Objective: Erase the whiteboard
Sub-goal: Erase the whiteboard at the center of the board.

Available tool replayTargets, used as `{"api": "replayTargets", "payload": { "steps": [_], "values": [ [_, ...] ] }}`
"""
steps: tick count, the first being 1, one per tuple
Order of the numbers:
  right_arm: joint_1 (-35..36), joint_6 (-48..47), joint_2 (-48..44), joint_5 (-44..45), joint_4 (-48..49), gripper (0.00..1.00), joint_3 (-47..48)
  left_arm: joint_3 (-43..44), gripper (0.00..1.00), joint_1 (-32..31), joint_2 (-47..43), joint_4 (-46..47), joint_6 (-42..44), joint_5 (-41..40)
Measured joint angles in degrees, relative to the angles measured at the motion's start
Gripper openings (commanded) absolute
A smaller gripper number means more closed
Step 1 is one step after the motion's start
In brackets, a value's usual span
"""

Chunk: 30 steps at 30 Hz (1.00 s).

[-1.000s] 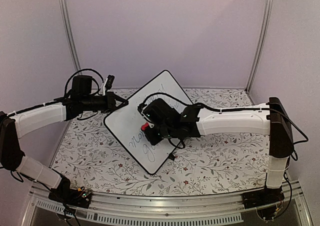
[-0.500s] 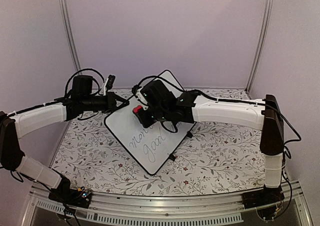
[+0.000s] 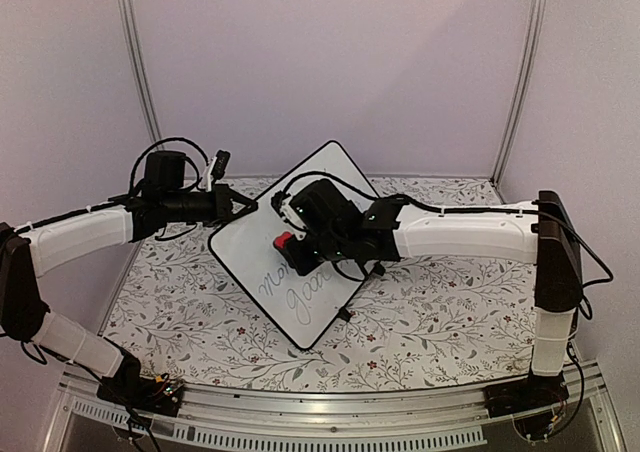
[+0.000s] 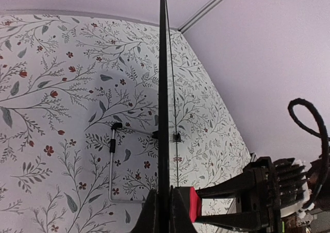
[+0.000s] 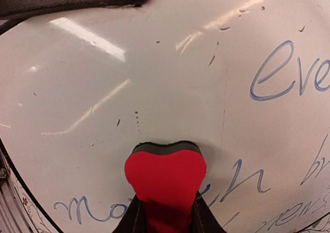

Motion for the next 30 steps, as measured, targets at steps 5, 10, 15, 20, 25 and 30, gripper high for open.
{"api": "replayTargets", "payload": {
  "steps": [5, 10, 15, 20, 25, 30],
  "values": [
    [1.0, 0.1, -0.2, 0.0, -1.0, 0.08, -0.5, 0.0, 0.0, 0.0, 0.0, 0.0, 0.0, 0.0],
    [1.1, -0.5, 0.2, -0.1, -3.0, 0.08, 1.9, 0.0, 0.0, -0.1, 0.0, 0.2, 0.0, 0.2],
    [1.0, -1.6, 3.2, -0.6, -3.9, 0.08, 8.9, 0.0, 0.0, -0.1, 0.0, 0.3, 0.0, 0.2],
    [0.8, -2.1, 4.7, -1.2, -3.9, 0.08, 12.0, 0.0, 0.0, -0.1, 0.0, 0.3, 0.0, 0.2],
    [0.9, -1.8, 4.2, -1.7, -2.5, 0.07, 9.3, 0.0, 0.0, -0.1, 0.0, 0.1, 0.0, 0.0],
    [1.3, -0.5, 0.2, -1.9, -1.0, 0.07, 0.5, 0.0, 0.0, -0.1, 0.0, 0.0, 0.0, -0.1]
  ]
}}
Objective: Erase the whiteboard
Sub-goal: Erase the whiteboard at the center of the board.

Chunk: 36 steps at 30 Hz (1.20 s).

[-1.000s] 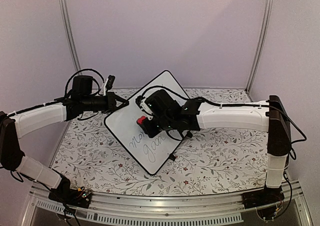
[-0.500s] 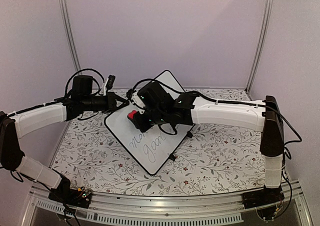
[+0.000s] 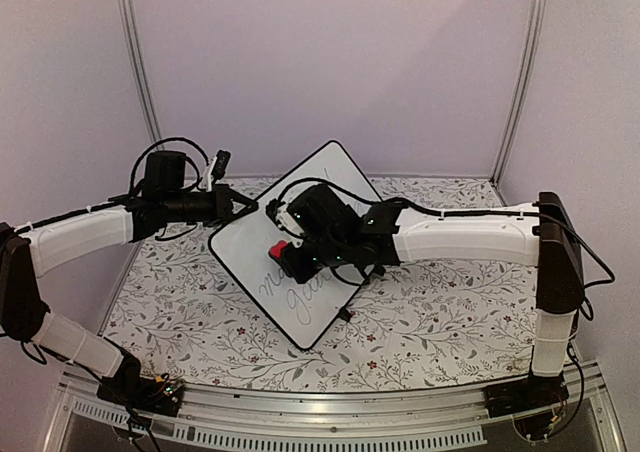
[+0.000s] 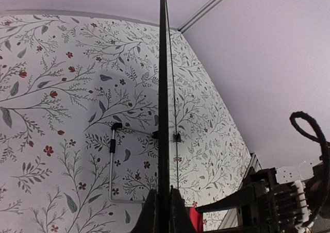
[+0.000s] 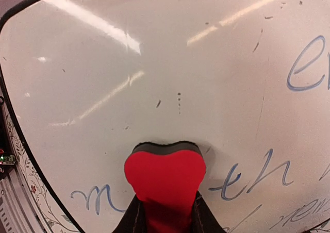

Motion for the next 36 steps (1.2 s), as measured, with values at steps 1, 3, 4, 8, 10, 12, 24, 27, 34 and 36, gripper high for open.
{"api": "replayTargets", "payload": {
  "steps": [1, 3, 4, 8, 10, 12, 24, 27, 34, 36],
  "values": [
    [0.2, 0.2, -0.6, 0.0, 0.0, 0.07, -1.3, 0.0, 0.0, 0.0, 0.0, 0.0, 0.0, 0.0],
    [0.4, 0.6, -1.3, 0.0, -0.5, 0.07, -2.6, 0.0, 0.0, 0.0, 0.0, 0.0, 0.0, 0.1],
    [0.5, 0.8, -1.3, 0.0, -0.6, 0.07, -2.6, 0.0, 0.0, 0.0, 0.0, 0.0, 0.0, 0.1],
    [0.8, 0.8, -1.2, -0.1, -1.6, 0.07, -1.6, 0.0, 0.0, 0.0, 0.0, 0.2, 0.0, 0.1],
    [0.9, 0.5, -0.3, -0.3, -3.0, 0.07, 1.1, 0.0, 0.0, -0.1, 0.0, 0.2, 0.0, 0.1],
    [1.3, 0.1, 1.6, -0.6, -3.8, 0.07, 5.3, 0.0, 0.0, -0.1, 0.0, 0.2, 0.0, 0.2],
    [2.3, -1.6, 7.5, -1.3, -6.3, 0.06, 17.6, 0.0, 0.0, -0.1, 0.0, 0.3, 0.0, 0.1],
    [2.5, -1.4, 7.1, -1.4, -5.4, 0.06, 14.6, 0.0, 0.0, -0.1, 0.0, -0.1, 0.2, -0.3],
    [3.0, 0.1, 2.1, -1.2, -4.9, 0.06, 4.9, 0.0, 0.0, -0.1, 0.0, 0.1, 0.2, -0.2],
    [3.0, 0.4, 1.0, -0.9, -5.0, 0.06, 2.9, 0.0, 0.0, -0.1, 0.0, 0.2, 0.2, -0.1]
  ]
}}
